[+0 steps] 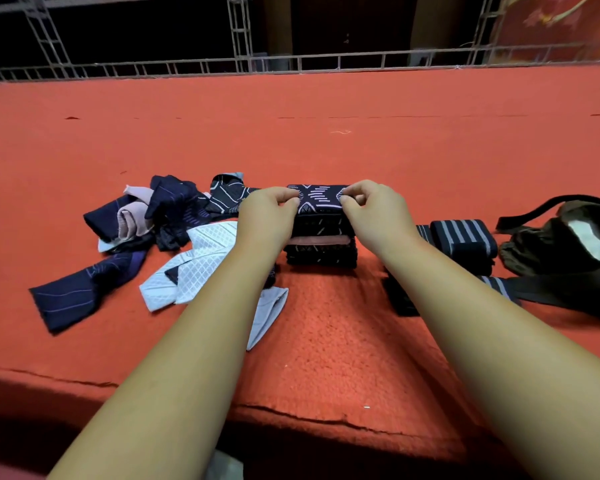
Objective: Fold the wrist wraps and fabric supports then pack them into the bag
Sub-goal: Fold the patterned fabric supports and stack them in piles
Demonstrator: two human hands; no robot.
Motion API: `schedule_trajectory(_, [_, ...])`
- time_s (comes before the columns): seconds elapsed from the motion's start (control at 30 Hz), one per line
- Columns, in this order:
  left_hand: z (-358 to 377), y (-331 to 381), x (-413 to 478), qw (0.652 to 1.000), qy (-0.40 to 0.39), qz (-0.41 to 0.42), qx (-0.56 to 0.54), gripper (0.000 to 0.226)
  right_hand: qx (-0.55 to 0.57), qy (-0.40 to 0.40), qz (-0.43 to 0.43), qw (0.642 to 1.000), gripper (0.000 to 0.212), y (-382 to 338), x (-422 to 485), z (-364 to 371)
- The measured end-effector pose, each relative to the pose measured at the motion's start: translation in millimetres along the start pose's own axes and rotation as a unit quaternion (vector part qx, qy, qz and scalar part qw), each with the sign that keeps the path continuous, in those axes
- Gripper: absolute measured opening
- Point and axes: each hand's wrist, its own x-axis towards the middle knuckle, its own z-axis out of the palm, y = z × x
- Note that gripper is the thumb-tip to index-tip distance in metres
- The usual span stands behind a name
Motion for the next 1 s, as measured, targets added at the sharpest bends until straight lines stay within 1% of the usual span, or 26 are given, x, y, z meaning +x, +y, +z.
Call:
schedule_trajectory(0.17, [-3, 1, -4, 0.999, 0.003, 0.016, -0.032, 0.027, 0.022, -0.002, -0.007, 1.0, 0.021, -2, -7, -6])
schedule_trajectory(0.3, [-12, 3, -9, 0.999, 0.012, 0.014, -0.04, 0.031, 0.032, -0.001, -0.009, 0.999, 0.033, -13, -21, -17])
schedule_trajectory(0.4, [-21, 5, -17, 0.998, 0.025, -0.017, -0.053, 0.033, 0.046, 0.008, 0.014, 0.999, 0.04, -22, -36, -23])
schedule_trajectory(0.5, [-33, 2, -31, 0.996, 0.023, -0.057, -0.057, 0.024, 0.056, 0.025, 0.023, 0.998, 0.044, -29, -54, -21])
schedule_trajectory(0.57, [-40, -7, -43, 0.996, 0.018, -0.074, -0.048, 0.02, 0.068, 0.039, 0.023, 0.997, 0.042, -32, -67, -12])
schedule_trajectory(0.63, [-45, -21, -54, 0.995, 0.012, -0.087, -0.037, 0.026, 0.08, 0.043, 0.018, 0.996, 0.035, -36, -80, 0])
schedule_trajectory(0.7, [-49, -38, -65, 0.996, -0.016, -0.091, 0.014, 0.036, 0.083, 0.027, 0.002, 0.996, 0.027, -37, -91, 14])
schedule_trajectory(0.77, [-49, -55, -75, 0.989, -0.05, -0.079, 0.114, 0.051, 0.081, -0.018, -0.006, 0.997, 0.024, -37, -101, 29])
schedule_trajectory(0.8, [-48, -64, -78, 0.981, -0.063, -0.068, 0.169, 0.05, 0.08, -0.043, -0.005, 0.996, 0.023, -36, -105, 37])
schedule_trajectory(0.87, [-48, -77, -85, 0.96, -0.072, -0.041, 0.266, 0.039, 0.083, -0.082, -0.005, 0.993, 0.02, -32, -112, 50])
schedule_trajectory(0.93, [-50, -88, -88, 0.95, -0.066, -0.013, 0.306, 0.046, 0.079, -0.1, -0.017, 0.992, 0.019, -27, -117, 64])
schedule_trajectory(0.97, [-51, -91, -88, 0.948, -0.055, 0.004, 0.313, 0.046, 0.075, -0.104, -0.024, 0.991, 0.019, -24, -118, 70])
schedule_trajectory(1.0, [-52, -94, -87, 0.949, -0.042, 0.022, 0.313, 0.04, 0.072, -0.106, -0.027, 0.991, 0.02, -21, -119, 75])
